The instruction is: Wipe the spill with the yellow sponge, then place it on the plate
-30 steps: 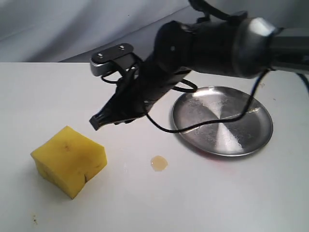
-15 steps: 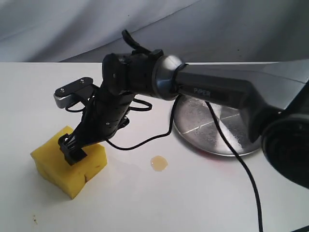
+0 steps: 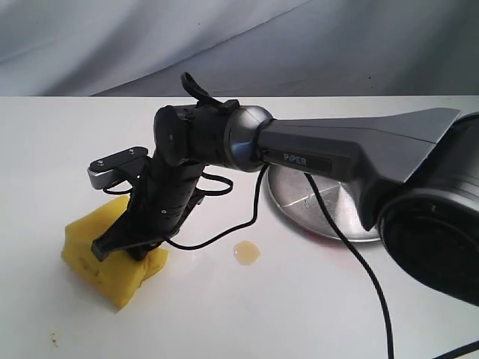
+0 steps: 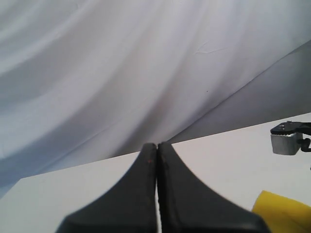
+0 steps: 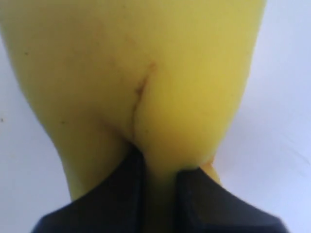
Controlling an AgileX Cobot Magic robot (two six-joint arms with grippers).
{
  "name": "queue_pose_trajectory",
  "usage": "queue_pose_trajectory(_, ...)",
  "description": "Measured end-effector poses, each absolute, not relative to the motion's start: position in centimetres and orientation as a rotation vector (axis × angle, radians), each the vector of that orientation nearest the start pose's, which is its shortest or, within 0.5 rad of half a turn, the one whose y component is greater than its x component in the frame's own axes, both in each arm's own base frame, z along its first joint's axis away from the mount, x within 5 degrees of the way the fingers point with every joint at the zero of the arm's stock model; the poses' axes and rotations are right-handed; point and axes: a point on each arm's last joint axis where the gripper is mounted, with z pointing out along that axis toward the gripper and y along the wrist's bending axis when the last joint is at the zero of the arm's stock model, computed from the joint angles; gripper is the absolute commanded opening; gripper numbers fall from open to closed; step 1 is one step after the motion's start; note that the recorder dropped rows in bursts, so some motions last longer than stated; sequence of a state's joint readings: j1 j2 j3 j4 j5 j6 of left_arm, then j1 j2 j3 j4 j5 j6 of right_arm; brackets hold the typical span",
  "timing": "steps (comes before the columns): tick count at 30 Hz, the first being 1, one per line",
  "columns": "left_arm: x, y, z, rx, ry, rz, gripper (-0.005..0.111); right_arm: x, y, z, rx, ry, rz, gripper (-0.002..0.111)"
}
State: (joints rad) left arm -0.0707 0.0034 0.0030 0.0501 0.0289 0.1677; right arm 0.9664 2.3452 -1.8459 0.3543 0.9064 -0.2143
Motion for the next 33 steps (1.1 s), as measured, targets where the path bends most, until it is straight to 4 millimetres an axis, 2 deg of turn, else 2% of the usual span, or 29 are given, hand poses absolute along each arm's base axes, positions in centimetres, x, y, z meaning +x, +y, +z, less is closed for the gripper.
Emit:
queue_pose_trajectory(4, 5.7, -0.4, 20.9, 0.217, 1.504, 0.119, 0.000, 25.6, 40.9, 14.7, -1.392, 2.648, 0.483, 0.000)
queue_pose_trajectory(8, 5.7, -0.4, 20.9, 0.217, 1.504, 0.119, 0.000, 24.9, 39.3, 17.6, -1.381, 2.629, 0.449, 0.000)
queue_pose_trajectory(12, 5.7, -0.4, 20.9, 0.217, 1.504, 0.119, 0.000, 23.3, 36.4, 20.9, -1.358, 2.561, 0.433, 0.000)
queue_pose_trajectory(15, 5.7, -0.4, 20.9, 0.217, 1.504, 0.119, 0.000, 21.7, 33.3, 21.9, -1.351, 2.538, 0.368, 0.000)
queue_pose_trajectory(19, 5.7, -0.4, 20.9, 0.217, 1.504, 0.119, 0.000, 19.6, 28.6, 22.2, -1.323, 2.559, 0.209, 0.000)
queue_pose_trajectory(24, 5.7, -0.4, 20.9, 0.217, 1.504, 0.119, 0.000, 18.1, 24.3, 21.8, -1.287, 2.557, 0.020, 0.000)
queue_pose_trajectory(28, 5.7, -0.4, 20.9, 0.217, 1.504, 0.119, 0.000, 17.8, 22.5, 20.3, -1.284, 2.591, -0.062, 0.000)
queue_pose_trajectory(33, 5.7, -0.4, 20.9, 0.217, 1.504, 0.119, 0.000, 19.3, 22.1, 18.3, -1.241, 2.630, -0.076, 0.000)
